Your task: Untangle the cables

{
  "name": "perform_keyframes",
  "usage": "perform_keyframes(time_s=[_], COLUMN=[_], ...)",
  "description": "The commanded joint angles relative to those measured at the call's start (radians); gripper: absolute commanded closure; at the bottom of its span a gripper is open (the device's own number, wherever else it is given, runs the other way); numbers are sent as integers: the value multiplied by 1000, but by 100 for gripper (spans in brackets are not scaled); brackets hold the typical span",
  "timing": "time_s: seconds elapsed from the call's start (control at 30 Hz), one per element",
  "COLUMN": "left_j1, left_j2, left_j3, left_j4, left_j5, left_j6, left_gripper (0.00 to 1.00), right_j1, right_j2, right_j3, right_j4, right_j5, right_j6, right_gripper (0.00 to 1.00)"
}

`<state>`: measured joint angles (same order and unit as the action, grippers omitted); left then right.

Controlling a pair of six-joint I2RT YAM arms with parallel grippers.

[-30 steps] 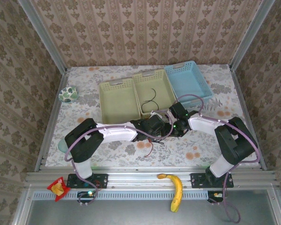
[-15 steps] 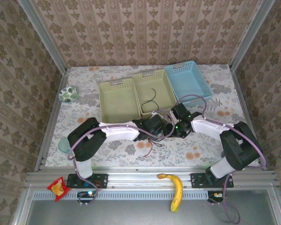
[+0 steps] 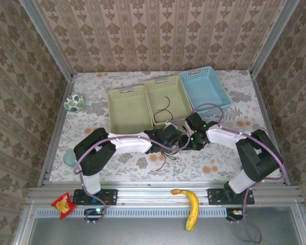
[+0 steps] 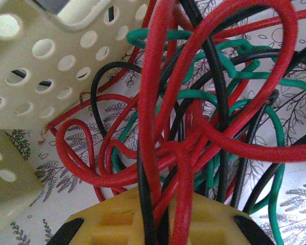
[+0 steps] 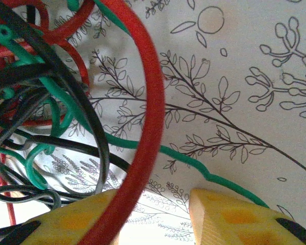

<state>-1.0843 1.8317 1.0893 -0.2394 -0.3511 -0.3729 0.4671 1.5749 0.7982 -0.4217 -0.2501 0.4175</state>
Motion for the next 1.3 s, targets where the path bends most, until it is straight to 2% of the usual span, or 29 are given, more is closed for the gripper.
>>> perform_keyframes(time_s=[0.0, 0.47, 1.0, 1.27], left_j1=[1, -2, -5, -4], left_j2=[24, 26, 29, 29], left_j3=[13, 14, 9, 13], left_j4=[-51, -53, -60, -69], left_j5=[6, 5, 6, 8], left_j6=[1, 4, 5, 8], left_gripper=[86, 86, 86, 86], right_j1=[19, 96, 121, 120], right_j2=[44, 81, -44, 39], right_j3=[33, 101, 46, 71], right_j4=[-5, -43, 54, 7], right_j5=[48, 184, 237, 282], right_j6=[-17, -22, 3, -3], right_gripper=[61, 61, 60, 61])
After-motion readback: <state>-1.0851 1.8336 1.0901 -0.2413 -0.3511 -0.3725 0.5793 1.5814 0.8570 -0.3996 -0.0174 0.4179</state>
